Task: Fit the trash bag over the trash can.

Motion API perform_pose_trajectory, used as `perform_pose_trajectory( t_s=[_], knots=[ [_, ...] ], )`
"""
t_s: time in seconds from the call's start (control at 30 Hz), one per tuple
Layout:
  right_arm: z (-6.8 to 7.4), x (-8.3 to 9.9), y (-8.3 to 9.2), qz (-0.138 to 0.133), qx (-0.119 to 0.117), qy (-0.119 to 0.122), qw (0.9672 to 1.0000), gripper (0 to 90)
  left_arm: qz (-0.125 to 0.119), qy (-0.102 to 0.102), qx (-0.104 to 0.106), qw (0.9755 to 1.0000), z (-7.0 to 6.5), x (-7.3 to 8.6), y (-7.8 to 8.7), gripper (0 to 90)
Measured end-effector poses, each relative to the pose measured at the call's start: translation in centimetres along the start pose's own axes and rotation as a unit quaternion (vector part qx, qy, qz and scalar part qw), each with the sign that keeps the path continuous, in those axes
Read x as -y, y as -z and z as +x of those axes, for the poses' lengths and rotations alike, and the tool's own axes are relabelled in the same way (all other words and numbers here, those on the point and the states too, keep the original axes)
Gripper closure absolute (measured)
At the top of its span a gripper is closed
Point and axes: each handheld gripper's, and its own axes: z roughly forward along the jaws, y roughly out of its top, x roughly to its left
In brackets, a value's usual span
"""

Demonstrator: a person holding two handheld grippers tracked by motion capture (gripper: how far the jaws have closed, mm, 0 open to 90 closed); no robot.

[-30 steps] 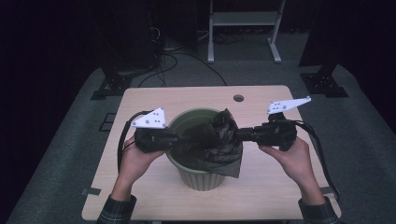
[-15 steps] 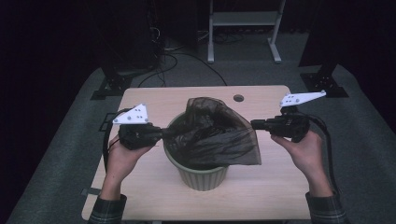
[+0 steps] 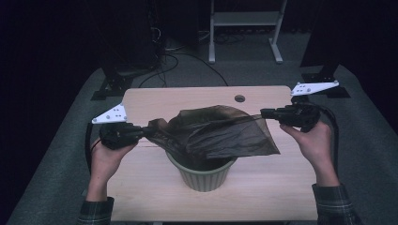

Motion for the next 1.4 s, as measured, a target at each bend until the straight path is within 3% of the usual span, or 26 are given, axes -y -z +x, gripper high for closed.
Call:
perform_pose_trajectory(
  t_s=[0.07, 0.2, 0.3, 0.5, 0.7, 0.87, 1.07, 1.13, 1.23, 1.37, 1.4],
  knots=[
    [0.2, 0.0, -0.4, 0.001, -0.002, 0.004, 1.0, 89.9, -0.002, 0.004, -0.003, 1.0, 0.2, 0.2, 0.1, 87.0],
    [0.4, -0.2, -0.9, 0.0, -0.011, 0.008, 0.9999, 89.9, -0.028, 0.002, -0.019, 0.9994, -0.5, -0.1, 1.0, 63.7],
    [0.6, -0.2, -1.2, 0.002, -0.013, 0.01, 0.9999, 89.9, -0.041, -0.013, -0.034, 0.9985, -1.5, -0.9, 2.1, 49.9],
    [0.7, -0.2, -1.7, 0.007, -0.017, 0.01, 0.9998, 89.9, -0.056, -0.054, -0.028, 0.9966, -4.0, -3.2, 3.8, 46.1],
    [0.8, -0.2, -1.9, 0.007, -0.02, 0.012, 0.9997, 89.9, -0.055, -0.078, -0.007, 0.9954, -5.5, -5.2, 2.8, 41.9],
    [1.0, -0.2, -2.1, 0.011, -0.022, 0.013, 0.9996, 89.9, -0.052, -0.08, 0.001, 0.9954, -6.1, -6.9, 1.0, 37.1],
    [1.0, -0.2, -2.2, 0.011, -0.024, 0.014, 0.9995, 89.9, -0.024, -0.068, 0.0, 0.9974, -5.7, -8.3, -1.2, 33.0],
    [1.1, -0.2, -2.1, 0.01, -0.025, 0.015, 0.9995, 89.9, -0.006, -0.065, 0.003, 0.9978, -5.4, -8.2, -1.9, 38.9],
    [1.1, -0.2, -2.1, 0.01, -0.024, 0.015, 0.9995, 89.9, 0.012, -0.059, 0.0, 0.9982, -4.7, -7.9, -2.5, 57.5],
    [1.1, -0.2, -2.0, 0.01, -0.025, 0.016, 0.9995, 89.9, 0.018, -0.043, 0.017, 0.9988, -3.4, -7.5, -2.9, 86.8],
    [1.1, -0.1, -2.0, 0.01, -0.025, 0.017, 0.9995, 89.9, 0.015, -0.039, 0.015, 0.999, -3.2, -7.5, -2.9, 89.8]
  ],
)
